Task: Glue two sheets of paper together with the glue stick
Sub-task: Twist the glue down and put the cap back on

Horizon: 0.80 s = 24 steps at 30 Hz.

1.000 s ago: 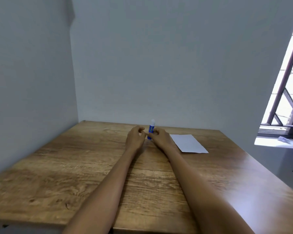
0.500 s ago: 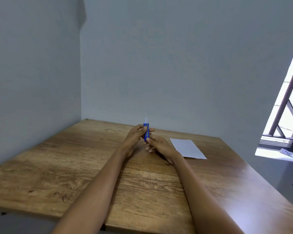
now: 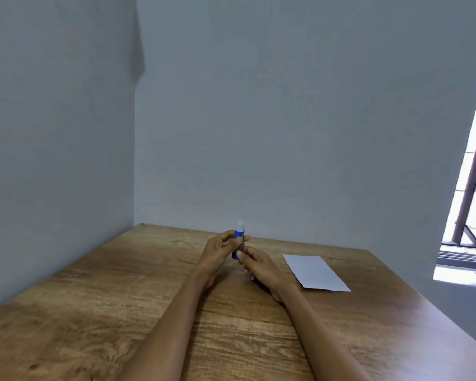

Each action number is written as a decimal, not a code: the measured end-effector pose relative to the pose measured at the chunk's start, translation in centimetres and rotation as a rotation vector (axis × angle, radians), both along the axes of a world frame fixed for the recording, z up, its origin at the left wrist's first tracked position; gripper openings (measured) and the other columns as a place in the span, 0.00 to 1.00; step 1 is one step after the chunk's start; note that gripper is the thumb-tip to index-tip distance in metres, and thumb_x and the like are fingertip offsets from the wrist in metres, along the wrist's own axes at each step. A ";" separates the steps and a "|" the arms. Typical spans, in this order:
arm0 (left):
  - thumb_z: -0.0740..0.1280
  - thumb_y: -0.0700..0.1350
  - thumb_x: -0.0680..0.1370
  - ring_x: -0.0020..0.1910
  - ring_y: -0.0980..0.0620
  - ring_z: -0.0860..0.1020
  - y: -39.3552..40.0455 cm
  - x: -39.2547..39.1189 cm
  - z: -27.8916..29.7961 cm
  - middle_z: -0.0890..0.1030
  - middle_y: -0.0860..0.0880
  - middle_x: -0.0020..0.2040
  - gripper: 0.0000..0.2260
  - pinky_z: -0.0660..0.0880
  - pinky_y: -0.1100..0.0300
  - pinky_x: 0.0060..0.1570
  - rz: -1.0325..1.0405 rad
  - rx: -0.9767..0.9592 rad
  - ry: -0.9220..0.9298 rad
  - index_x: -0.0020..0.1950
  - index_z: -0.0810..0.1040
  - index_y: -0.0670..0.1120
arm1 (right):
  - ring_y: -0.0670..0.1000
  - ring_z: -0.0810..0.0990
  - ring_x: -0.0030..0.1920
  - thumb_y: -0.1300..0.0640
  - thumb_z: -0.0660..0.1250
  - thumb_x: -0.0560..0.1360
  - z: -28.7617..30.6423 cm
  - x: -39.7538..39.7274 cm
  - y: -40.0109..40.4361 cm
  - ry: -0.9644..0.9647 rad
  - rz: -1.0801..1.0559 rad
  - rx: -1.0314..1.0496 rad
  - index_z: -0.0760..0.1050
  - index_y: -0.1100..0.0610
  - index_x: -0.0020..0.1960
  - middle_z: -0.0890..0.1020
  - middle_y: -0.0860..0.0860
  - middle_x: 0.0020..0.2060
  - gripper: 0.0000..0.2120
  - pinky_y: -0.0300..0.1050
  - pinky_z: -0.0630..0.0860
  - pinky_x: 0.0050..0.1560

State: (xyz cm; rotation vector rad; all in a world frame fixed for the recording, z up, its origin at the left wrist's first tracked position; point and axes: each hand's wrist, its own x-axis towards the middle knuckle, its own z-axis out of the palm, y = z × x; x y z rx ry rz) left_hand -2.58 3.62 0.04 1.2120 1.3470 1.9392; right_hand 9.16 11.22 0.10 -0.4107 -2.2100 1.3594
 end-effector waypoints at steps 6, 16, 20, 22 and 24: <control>0.65 0.42 0.78 0.56 0.48 0.81 0.0 -0.1 0.0 0.84 0.47 0.55 0.08 0.74 0.54 0.61 -0.051 0.003 0.004 0.56 0.79 0.47 | 0.43 0.74 0.39 0.51 0.67 0.75 -0.2 -0.5 0.4 0.035 -0.059 0.068 0.75 0.51 0.46 0.76 0.46 0.37 0.04 0.36 0.69 0.42; 0.63 0.43 0.79 0.53 0.53 0.81 -0.4 0.0 0.4 0.84 0.50 0.53 0.07 0.76 0.59 0.57 -0.015 0.039 0.024 0.55 0.78 0.50 | 0.44 0.70 0.34 0.53 0.61 0.79 0.4 -0.3 -0.5 0.000 -0.010 0.111 0.74 0.55 0.43 0.72 0.47 0.33 0.09 0.36 0.69 0.36; 0.66 0.43 0.78 0.55 0.50 0.81 0.0 0.3 0.4 0.84 0.48 0.54 0.07 0.75 0.55 0.60 -0.007 0.050 0.001 0.54 0.79 0.47 | 0.42 0.71 0.32 0.45 0.71 0.70 0.7 -0.5 -1.3 0.009 -0.336 0.272 0.66 0.48 0.34 0.72 0.42 0.29 0.15 0.43 0.65 0.36; 0.66 0.43 0.77 0.55 0.50 0.81 0.1 0.1 0.3 0.84 0.47 0.53 0.07 0.75 0.54 0.60 -0.001 0.045 0.001 0.54 0.80 0.47 | 0.43 0.71 0.33 0.44 0.71 0.69 0.6 -0.6 -1.4 0.010 -0.327 0.257 0.66 0.49 0.35 0.73 0.42 0.31 0.16 0.43 0.66 0.37; 0.66 0.43 0.77 0.54 0.50 0.81 0.1 -0.1 0.2 0.84 0.48 0.53 0.07 0.76 0.55 0.58 -0.004 0.040 0.013 0.55 0.79 0.47 | 0.43 0.71 0.35 0.48 0.69 0.73 0.5 -0.6 -1.5 0.035 -0.178 0.195 0.71 0.50 0.39 0.73 0.43 0.34 0.10 0.40 0.66 0.38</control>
